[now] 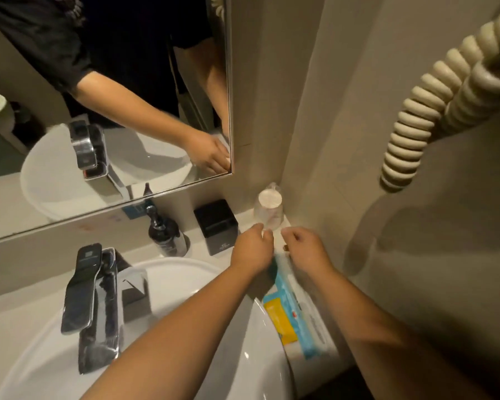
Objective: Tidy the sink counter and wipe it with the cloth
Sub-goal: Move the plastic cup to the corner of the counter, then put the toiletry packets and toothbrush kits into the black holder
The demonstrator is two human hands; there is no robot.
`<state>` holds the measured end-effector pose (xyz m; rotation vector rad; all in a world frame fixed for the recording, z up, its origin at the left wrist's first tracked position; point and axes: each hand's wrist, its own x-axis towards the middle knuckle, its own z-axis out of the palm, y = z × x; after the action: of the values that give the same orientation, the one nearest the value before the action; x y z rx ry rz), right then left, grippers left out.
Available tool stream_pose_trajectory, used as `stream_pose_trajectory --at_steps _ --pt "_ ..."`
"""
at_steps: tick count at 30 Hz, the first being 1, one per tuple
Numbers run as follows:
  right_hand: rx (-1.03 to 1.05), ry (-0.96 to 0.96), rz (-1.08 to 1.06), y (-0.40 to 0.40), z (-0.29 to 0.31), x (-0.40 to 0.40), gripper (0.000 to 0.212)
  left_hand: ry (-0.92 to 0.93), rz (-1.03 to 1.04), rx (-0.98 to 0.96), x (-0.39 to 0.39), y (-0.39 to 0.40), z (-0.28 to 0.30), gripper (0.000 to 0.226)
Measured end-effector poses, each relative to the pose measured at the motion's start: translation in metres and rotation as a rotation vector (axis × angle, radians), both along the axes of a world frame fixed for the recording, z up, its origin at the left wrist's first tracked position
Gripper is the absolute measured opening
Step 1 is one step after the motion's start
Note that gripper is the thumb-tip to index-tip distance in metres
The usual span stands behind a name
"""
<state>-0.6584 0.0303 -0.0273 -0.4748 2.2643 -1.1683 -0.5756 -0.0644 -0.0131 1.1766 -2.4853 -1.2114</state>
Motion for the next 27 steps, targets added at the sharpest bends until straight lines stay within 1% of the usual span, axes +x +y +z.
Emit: stream_pose_trajectory --at_steps 3,5,7,9,11,13,15,17,20,21,22,25,27 --pt "0.245 0.119 0.129 0.064 0.0 0.038 0.027 -0.213 -0.281 -0.244 0.028 0.014 0.001 0.031" --pt "0.379 0.192 0.196 0.089 -0.005 0.065 0.032 -0.322 -0.375 -0.338 0.037 0.018 0.001 0.031" --pt "0.464 0.241 0.264 0.1 -0.012 0.083 0.038 -0.392 -0.419 -0.402 0.039 0.019 -0.001 0.03" --pt "0.488 0.24 0.31 0.1 -0.018 0.092 0.047 -0.44 -0.454 -0.433 0.04 0.019 -0.005 0.028" --pt "0.505 0.249 0.311 0.097 -0.023 0.094 0.054 -0.456 -0.472 -0.43 0.041 0.018 -0.009 0.026" --pt "0.538 0.261 0.313 0.092 -0.027 0.096 0.054 -0.459 -0.472 -0.42 0.046 0.016 -0.013 0.026" --pt "0.552 0.204 0.3 0.087 -0.029 0.095 0.05 -0.452 -0.464 -0.404 0.051 0.015 -0.015 0.029" --pt "0.524 0.096 0.265 0.085 -0.03 0.094 0.045 -0.432 -0.449 -0.366 0.053 0.015 -0.015 0.031" --pt "0.434 -0.025 0.241 0.084 -0.03 0.091 0.027 -0.385 -0.439 -0.347 0.054 0.015 -0.014 0.031" --pt "0.386 -0.069 0.22 0.084 -0.028 0.089 0.027 -0.37 -0.439 -0.342 0.054 0.014 -0.013 0.031" --pt "0.323 -0.122 0.185 0.084 -0.025 0.086 0.028 -0.356 -0.44 -0.334 0.054 0.013 -0.011 0.03" --pt "0.025 -0.381 0.019 0.087 -0.008 0.07 0.014 -0.294 -0.441 -0.255 0.054 0.01 -0.007 0.028" --pt "-0.156 -0.558 -0.026 0.086 0.006 0.059 0.015 -0.195 -0.415 -0.102 0.054 0.01 -0.002 0.031"
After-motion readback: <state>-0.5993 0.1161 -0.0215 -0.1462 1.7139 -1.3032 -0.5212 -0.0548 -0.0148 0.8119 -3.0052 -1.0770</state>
